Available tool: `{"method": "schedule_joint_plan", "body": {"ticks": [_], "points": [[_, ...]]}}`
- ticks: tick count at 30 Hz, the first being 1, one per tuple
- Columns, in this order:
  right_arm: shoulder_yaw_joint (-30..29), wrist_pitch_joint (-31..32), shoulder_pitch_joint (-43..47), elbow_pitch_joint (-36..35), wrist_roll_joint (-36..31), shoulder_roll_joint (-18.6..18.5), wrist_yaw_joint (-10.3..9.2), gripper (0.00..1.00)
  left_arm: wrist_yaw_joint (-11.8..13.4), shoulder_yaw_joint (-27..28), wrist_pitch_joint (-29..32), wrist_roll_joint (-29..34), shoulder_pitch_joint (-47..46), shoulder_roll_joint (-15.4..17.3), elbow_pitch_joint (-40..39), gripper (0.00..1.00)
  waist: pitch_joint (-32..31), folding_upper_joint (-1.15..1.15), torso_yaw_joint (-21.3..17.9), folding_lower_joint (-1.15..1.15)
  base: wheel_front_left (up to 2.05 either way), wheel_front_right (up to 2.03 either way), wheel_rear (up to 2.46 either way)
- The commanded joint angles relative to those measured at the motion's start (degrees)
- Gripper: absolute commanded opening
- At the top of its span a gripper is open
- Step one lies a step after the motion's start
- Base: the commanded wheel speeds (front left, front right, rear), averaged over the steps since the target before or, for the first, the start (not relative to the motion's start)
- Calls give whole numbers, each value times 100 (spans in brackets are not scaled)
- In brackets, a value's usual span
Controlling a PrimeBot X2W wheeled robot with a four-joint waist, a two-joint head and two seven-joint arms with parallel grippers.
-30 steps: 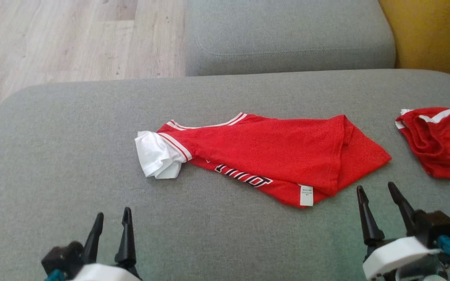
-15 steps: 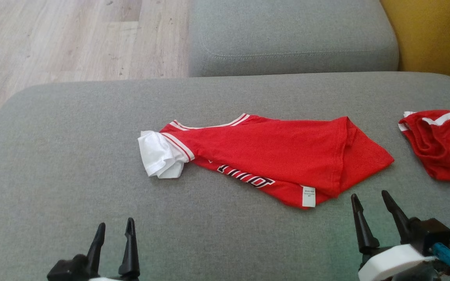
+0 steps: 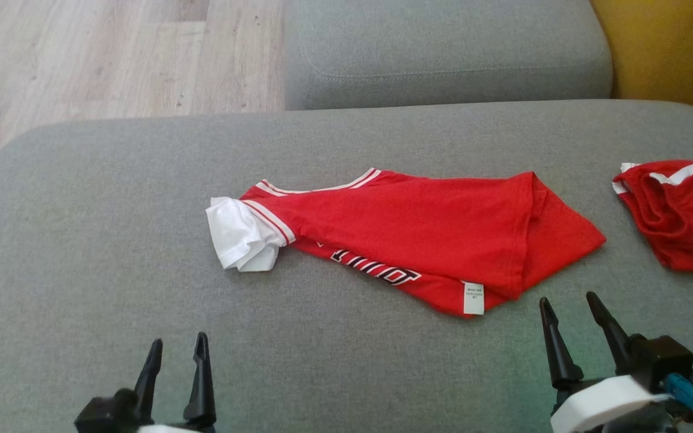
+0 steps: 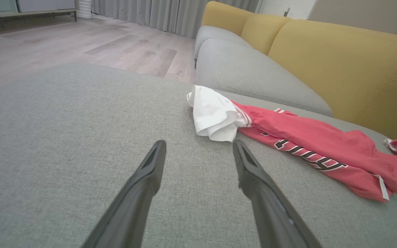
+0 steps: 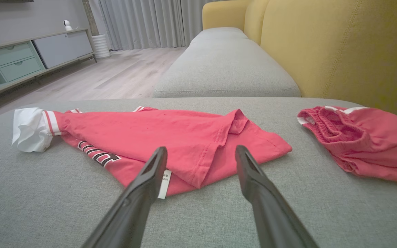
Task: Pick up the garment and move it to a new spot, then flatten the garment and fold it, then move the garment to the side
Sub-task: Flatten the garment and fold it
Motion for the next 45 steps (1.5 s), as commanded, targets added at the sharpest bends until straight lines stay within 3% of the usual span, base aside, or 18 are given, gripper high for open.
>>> {"method": "schedule_joint_plan", "body": {"ticks": [1, 8, 17, 30, 32, 33, 34, 35, 36, 37, 38, 45], "points": [[124, -73, -306, -177, -37, -29, -4, 100, -13, 237, -24, 73, -374, 70, -164, 100, 31, 0, -4, 0, 0, 0, 0], [185, -41, -497, -248, -113, -29, -4, 100, -175, -143, 399, 357, -1298, -89, 47, 100, 341, 0, -96, 0, 0, 0, 0], [317, -13, -927, -296, -220, -29, -4, 100, -506, -379, 836, 444, -2639, -490, 1271, 100, 925, 0, -452, 0, 0, 0, 0], [281, -131, -1196, -207, -248, -29, -4, 100, -346, -45, 787, 327, -3530, -646, 2877, 100, 1371, 0, -660, 0, 0, 0, 0], [274, -143, -1209, -195, -244, -29, -4, 100, -356, -50, 798, 317, -3582, -664, 3003, 71, 1390, 0, -659, 0, 0, 0, 0], [264, -148, -1212, -189, -243, -29, -4, 100, -373, -53, 792, 306, -3597, -678, 3045, 49, 1395, 0, -654, 0, 0, 0, 0], [252, -153, -1216, -183, -242, -29, -4, 100, -393, -59, 785, 297, -3606, -690, 3078, 40, 1398, 0, -647, 0, 0, 0, 0], [252, -153, -1216, -183, -242, -29, -4, 100, -393, -59, 785, 297, -3606, -690, 3078, 40, 1398, 0, -647, 0, 0, 0, 0], [238, -156, -1219, -176, -241, -29, -4, 100, -410, -62, 775, 289, -3610, -699, 3104, 29, 1398, 0, -639, 0, 0, 0, 0], [222, -159, -1223, -169, -240, -29, -4, 100, -434, -64, 759, 276, -3610, -708, 3119, 7, 1396, 0, -629, 0, 0, 0, 0], [207, -161, -1227, -163, -240, -29, -4, 100, -460, -64, 740, 260, -3604, -718, 3125, 0, 1392, 0, -617, 0, 0, 0, 0], [143, -65, -1229, -86, -204, -29, -4, 100, -539, 72, 318, 159, -3434, -722, 2763, 0, 1356, 0, -502, 0, 0, 0, 0]]}}
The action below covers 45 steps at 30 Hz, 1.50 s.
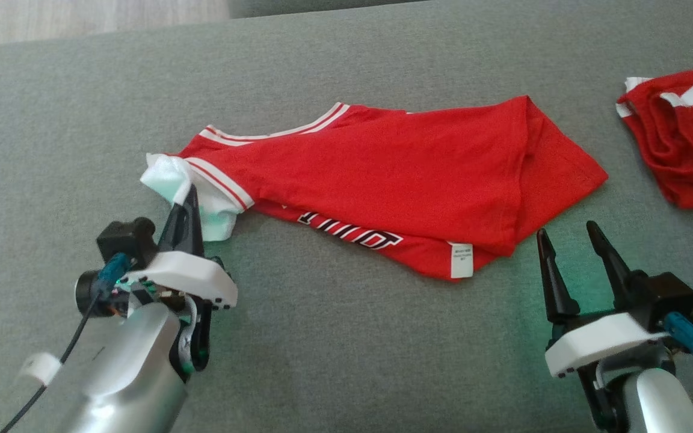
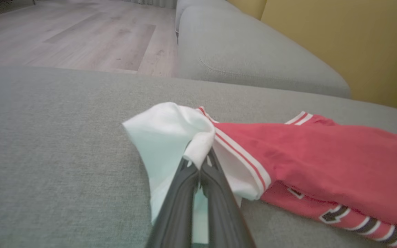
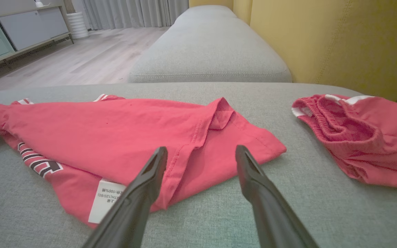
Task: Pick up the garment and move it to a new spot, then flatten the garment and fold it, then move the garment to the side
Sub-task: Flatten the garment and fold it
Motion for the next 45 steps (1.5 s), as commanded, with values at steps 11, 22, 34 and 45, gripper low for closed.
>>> {"method": "schedule_joint_plan", "body": {"ticks": [11, 22, 34, 45], "points": [[394, 587, -591, 723, 639, -28, -4, 100, 392, 596, -337, -58, 702, 450, -1714, 0, -32, 0, 270, 0, 0, 0, 0], [877, 647, -1183, 1871, 1191, -28, -4, 100, 617, 578, -205, -63, 1006, 579, -2244, 0, -31, 0, 337, 0, 0, 0, 0], [1094, 481, -1264, 1720, 1220, -28, -4, 100, 716, 598, -172, -76, 1134, 688, -2471, 0, -6, 0, 295, 0, 0, 0, 0], [1215, 702, -1219, 1312, 1483, -28, -4, 100, 772, 650, -168, -107, 1143, 762, -2571, 0, 108, 0, 250, 0, 0, 0, 0]]}}
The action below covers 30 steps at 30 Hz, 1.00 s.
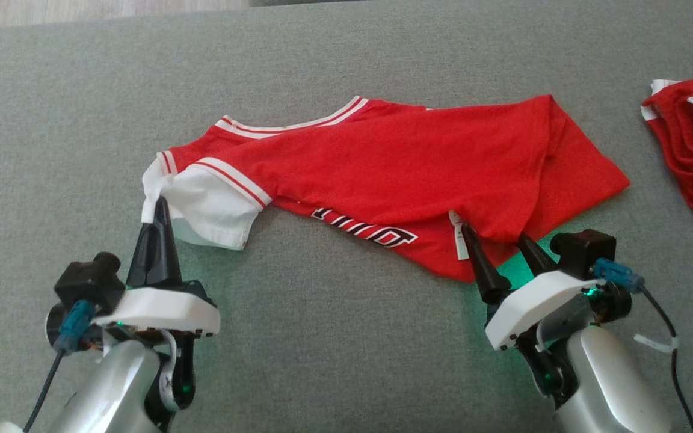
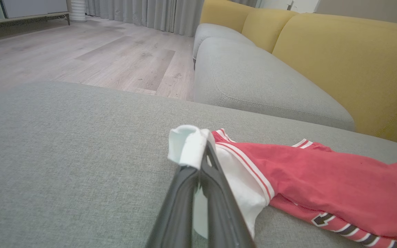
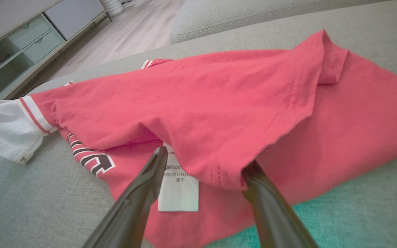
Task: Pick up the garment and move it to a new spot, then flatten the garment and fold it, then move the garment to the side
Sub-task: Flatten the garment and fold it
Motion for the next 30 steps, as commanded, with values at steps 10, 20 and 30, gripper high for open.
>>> {"method": "schedule_joint_plan", "body": {"ticks": [10, 20, 30], "points": [[-64, -119, -221, 64, 498, -11, -4, 43, 55, 262, -6, -37, -79, 193, -207, 0, 4, 0, 51, 0, 0, 0, 0], [-144, -448, -371, 76, 464, -11, -4, 0, 81, 319, -72, -19, -58, 261, -275, 0, -98, 0, 15, 0, 0, 0, 0], [-637, -248, -434, -1193, -234, -11, -4, 0, 34, 479, -88, 58, -220, 508, -1149, 0, -721, 0, -73, 0, 0, 0, 0]]}}
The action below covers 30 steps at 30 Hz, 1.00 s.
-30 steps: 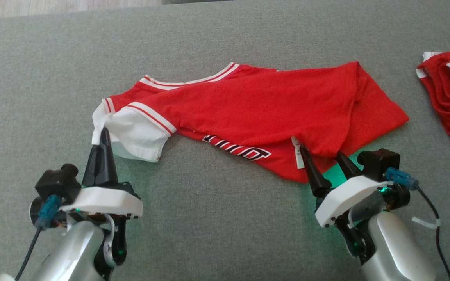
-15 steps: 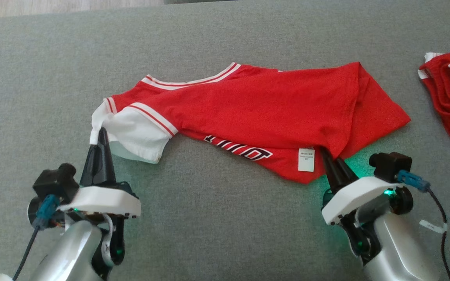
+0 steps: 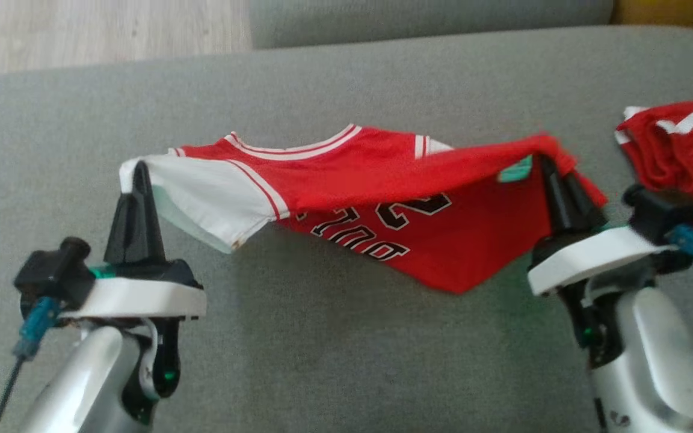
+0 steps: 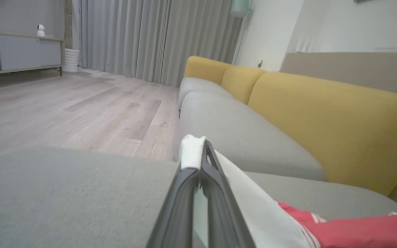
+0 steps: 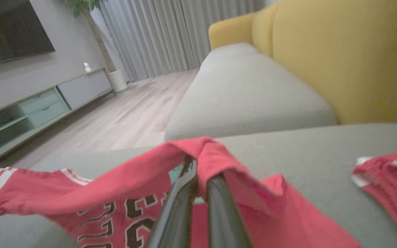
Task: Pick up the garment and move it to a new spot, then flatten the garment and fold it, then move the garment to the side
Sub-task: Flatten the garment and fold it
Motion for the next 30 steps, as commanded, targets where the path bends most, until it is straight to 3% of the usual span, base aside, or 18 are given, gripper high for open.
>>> {"method": "schedule_joint_plan", "body": {"ticks": [1, 8, 14, 19, 24, 30], "points": [[29, 81, -198, -454, -107, -12, -4, 0, 15, 341, 28, 7, -273, 238, -367, 0, -235, 0, -38, 0, 0, 0, 0], [-249, 755, -293, -1709, -460, -79, -4, 0, 13, 587, 473, -222, -680, 472, -1387, 0, -736, 0, -71, 0, 0, 0, 0], [-386, 1555, -645, -2886, -581, -421, -4, 0, 91, 840, 1153, -488, -1409, 695, -2348, 0, -1030, 0, -93, 0, 0, 0, 0], [-592, 2029, -1053, -3470, -603, -664, -4, 0, 122, 923, 1718, -641, -2148, 837, -2742, 0, -1103, 0, -91, 0, 0, 0, 0], [-672, 2434, -1270, -3363, -589, -835, -4, 0, 11, 726, 2171, -690, -2767, 870, -2344, 0, -918, 0, -32, 0, 0, 0, 0], [-380, 2557, -1797, -2378, -662, -1042, -4, 0, -315, 335, 2347, -575, -3499, 673, -1294, 0, -255, 0, 43, 0, 0, 0, 0]]}}
